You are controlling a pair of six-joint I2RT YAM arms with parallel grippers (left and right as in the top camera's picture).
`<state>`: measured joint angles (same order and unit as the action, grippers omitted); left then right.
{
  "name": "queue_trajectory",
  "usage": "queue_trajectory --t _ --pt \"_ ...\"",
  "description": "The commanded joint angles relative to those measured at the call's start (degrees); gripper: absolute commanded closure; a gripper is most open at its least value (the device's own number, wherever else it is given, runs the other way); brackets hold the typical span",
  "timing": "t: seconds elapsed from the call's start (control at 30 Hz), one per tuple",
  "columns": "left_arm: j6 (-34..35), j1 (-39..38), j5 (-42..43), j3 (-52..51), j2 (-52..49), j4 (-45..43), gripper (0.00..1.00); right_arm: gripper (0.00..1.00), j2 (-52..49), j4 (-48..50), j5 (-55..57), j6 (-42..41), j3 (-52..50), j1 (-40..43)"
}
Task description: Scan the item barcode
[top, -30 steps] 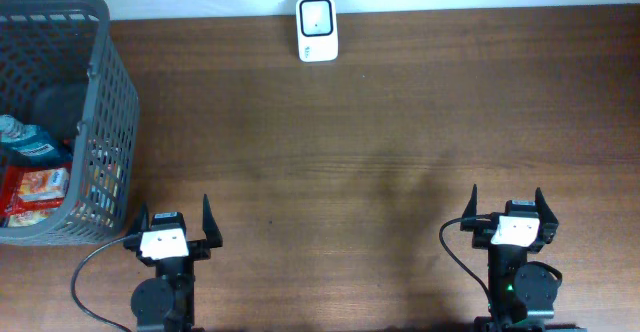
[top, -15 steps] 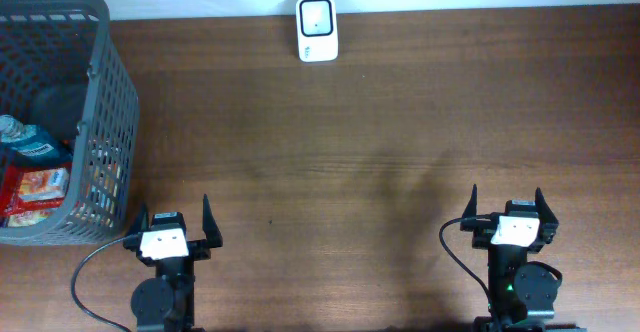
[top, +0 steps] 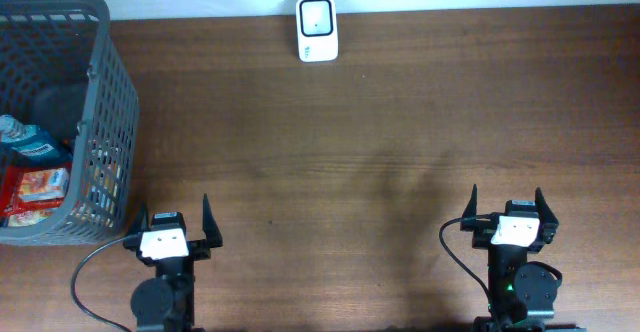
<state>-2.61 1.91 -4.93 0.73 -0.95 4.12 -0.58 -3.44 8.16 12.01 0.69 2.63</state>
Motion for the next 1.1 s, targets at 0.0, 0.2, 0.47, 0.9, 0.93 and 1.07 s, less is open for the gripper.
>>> queue_trajectory --t 0.0,0.2,0.47,0.9,0.93,1.07 --pt "-0.07 0.22 1.33 -0.20 0.28 -3.72 0.01 0.01 0.37 -0.24 1.53 -0.22 -0.37 -0.37" --pt "0.46 0.24 36.24 -0.02 0.28 -30.45 0.01 0.02 0.37 -0.24 1.55 -0.22 -0.37 -0.37" --pt "-1.36 0.24 30.12 47.34 -27.06 15.93 0.01 0.02 0.37 -0.24 1.53 -0.24 -0.37 -0.37" --pt "14.56 9.20 2.40 145.33 -100.15 62.12 0.01 0.02 0.37 -0.24 1.53 -0.24 -0.37 -0.37" --pt "14.45 11.26 3.87 147.21 -101.94 62.25 0.01 0.02 0.37 -0.24 1.53 -0.24 -0.37 -0.37" --pt "31.21 22.21 -4.09 147.12 -106.20 68.74 0.01 0.01 0.37 -0.24 1.53 -0.24 -0.37 -0.37"
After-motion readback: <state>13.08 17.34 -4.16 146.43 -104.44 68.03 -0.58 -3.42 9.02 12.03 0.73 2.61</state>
